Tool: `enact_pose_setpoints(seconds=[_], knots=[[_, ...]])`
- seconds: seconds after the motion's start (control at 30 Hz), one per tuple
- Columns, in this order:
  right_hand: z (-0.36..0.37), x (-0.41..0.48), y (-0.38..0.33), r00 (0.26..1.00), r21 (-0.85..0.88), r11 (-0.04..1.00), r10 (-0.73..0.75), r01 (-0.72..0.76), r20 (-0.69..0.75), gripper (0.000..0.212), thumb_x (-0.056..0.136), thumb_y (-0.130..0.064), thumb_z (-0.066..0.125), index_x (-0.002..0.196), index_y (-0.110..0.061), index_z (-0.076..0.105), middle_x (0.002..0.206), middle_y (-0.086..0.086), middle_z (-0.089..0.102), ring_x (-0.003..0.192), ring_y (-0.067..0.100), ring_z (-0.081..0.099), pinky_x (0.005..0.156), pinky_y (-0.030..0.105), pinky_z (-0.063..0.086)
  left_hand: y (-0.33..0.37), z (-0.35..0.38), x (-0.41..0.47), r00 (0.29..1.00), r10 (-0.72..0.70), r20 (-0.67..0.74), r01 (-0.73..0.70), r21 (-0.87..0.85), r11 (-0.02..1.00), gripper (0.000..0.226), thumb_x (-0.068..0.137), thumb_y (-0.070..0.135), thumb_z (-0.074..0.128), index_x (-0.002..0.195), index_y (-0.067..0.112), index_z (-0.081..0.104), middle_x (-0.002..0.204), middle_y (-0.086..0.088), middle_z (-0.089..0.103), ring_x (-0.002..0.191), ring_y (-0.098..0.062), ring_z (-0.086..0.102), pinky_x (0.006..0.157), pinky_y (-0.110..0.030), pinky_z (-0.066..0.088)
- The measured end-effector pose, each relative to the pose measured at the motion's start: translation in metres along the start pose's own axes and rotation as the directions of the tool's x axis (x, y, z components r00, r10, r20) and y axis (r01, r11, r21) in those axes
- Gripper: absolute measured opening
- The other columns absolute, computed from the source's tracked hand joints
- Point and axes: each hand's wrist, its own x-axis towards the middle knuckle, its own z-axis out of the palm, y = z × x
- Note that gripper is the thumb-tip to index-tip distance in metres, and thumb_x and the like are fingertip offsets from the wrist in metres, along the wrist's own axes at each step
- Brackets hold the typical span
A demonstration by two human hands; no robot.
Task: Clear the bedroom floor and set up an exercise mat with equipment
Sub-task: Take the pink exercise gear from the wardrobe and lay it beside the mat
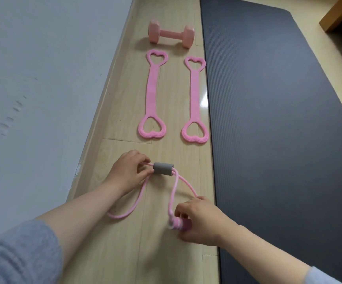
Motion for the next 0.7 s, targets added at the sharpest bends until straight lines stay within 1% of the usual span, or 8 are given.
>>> enact_pose_setpoints(seconds=[0.1, 0.2, 0.27, 0.33, 0.4, 0.53, 0.6, 0.7], knots=[[-0.002, -0.004, 0.007, 0.973, 0.433, 0.898, 0.164, -0.078, -0.164, 0.019, 0.079, -0.027, 0.058, 0.072, -0.01, 0.054, 0.064, 0.001, 0.053, 0.058, 0.009, 0.043, 0.06, 0.032, 0.039, -0.003, 0.0, 0.0, 1.0, -0.004, -0.016, 0.004, 0.001, 1.0, 0.024, 0.078, 0.036, 0.074, 0.093, 0.018, 0.07, 0.087, 0.0, 0.061, 0.086, -0.02, 0.057, 0.076, -0.03, 0.043], [-0.012, 0.001, 0.015, 0.768, 0.974, 0.221, 0.633, -0.057, -0.098, 0.018, 0.082, -0.02, 0.06, 0.09, -0.004, 0.059, 0.07, 0.004, 0.055, 0.06, 0.013, 0.052, 0.067, 0.037, 0.05, -0.003, 0.0, 0.0, 1.0, -0.003, -0.019, 0.003, 0.003, 1.0, 0.025, 0.078, 0.038, 0.073, 0.093, 0.018, 0.07, 0.086, 0.0, 0.061, 0.085, -0.019, 0.056, 0.075, -0.03, 0.043], [-0.014, 0.005, 0.023, 0.683, 0.98, -0.187, 0.707, -0.069, 0.183, 0.015, 0.094, -0.019, 0.054, 0.097, -0.005, 0.055, 0.076, 0.012, 0.058, 0.067, 0.023, 0.06, 0.07, 0.042, 0.059, -0.003, 0.0, 0.001, 1.0, 0.001, -0.019, -0.001, 0.01, 1.0, 0.026, 0.079, 0.039, 0.072, 0.094, 0.018, 0.07, 0.086, 0.0, 0.061, 0.085, -0.02, 0.056, 0.077, -0.031, 0.044], [-0.014, 0.004, 0.028, 0.669, 0.916, -0.367, 0.641, -0.163, 0.376, 0.025, 0.099, -0.027, 0.05, 0.09, -0.003, 0.052, 0.075, 0.015, 0.056, 0.07, 0.028, 0.061, 0.069, 0.044, 0.06, -0.001, 0.0, 0.002, 1.0, -0.007, -0.015, 0.007, 0.009, 1.0, 0.027, 0.079, 0.039, 0.072, 0.095, 0.018, 0.069, 0.088, 0.0, 0.061, 0.086, -0.02, 0.057, 0.078, -0.033, 0.046], [-0.012, 0.001, 0.03, 0.672, 0.892, -0.326, 0.587, -0.314, 0.451, 0.037, 0.098, -0.038, 0.05, 0.083, -0.004, 0.053, 0.072, 0.013, 0.052, 0.073, 0.029, 0.06, 0.067, 0.043, 0.061, -0.002, 0.0, 0.002, 1.0, -0.017, -0.016, 0.017, 0.01, 1.0, 0.028, 0.079, 0.038, 0.072, 0.098, 0.017, 0.069, 0.09, 0.0, 0.062, 0.088, -0.02, 0.057, 0.079, -0.033, 0.046], [-0.028, -0.007, 0.041, 0.616, 0.599, 0.345, 0.714, -0.723, 0.332, 0.076, 0.087, -0.072, 0.04, 0.075, -0.002, 0.066, 0.065, 0.012, 0.071, 0.063, 0.027, 0.071, 0.072, 0.037, 0.061, -0.003, -0.005, 0.005, 0.997, -0.051, -0.057, 0.051, 0.005, 0.999, 0.029, 0.08, 0.031, 0.072, 0.103, 0.013, 0.068, 0.097, -0.004, 0.063, 0.093, -0.021, 0.057, 0.08, -0.03, 0.044], [-0.038, -0.01, 0.055, 0.664, 0.35, 0.589, 0.734, -0.728, 0.145, 0.069, 0.09, -0.067, 0.038, 0.064, -0.007, 0.061, 0.059, 0.008, 0.066, 0.056, 0.025, 0.066, 0.067, 0.034, 0.058, 0.0, -0.008, 0.008, 0.995, -0.071, -0.076, 0.071, -0.002, 0.997, 0.029, 0.08, 0.027, 0.072, 0.105, 0.012, 0.068, 0.1, -0.005, 0.063, 0.096, -0.023, 0.057, 0.082, -0.03, 0.043], [-0.036, -0.006, 0.069, 0.742, 0.338, 0.689, 0.669, -0.642, 0.044, 0.042, 0.093, -0.042, 0.051, 0.067, -0.01, 0.056, 0.065, 0.008, 0.067, 0.057, 0.025, 0.064, 0.065, 0.039, 0.056, -0.002, -0.006, 0.006, 0.994, -0.101, -0.037, 0.103, 0.065, 0.993, 0.025, 0.079, 0.029, 0.073, 0.1, 0.015, 0.068, 0.095, -0.003, 0.061, 0.091, -0.023, 0.057, 0.076, -0.029, 0.04]])
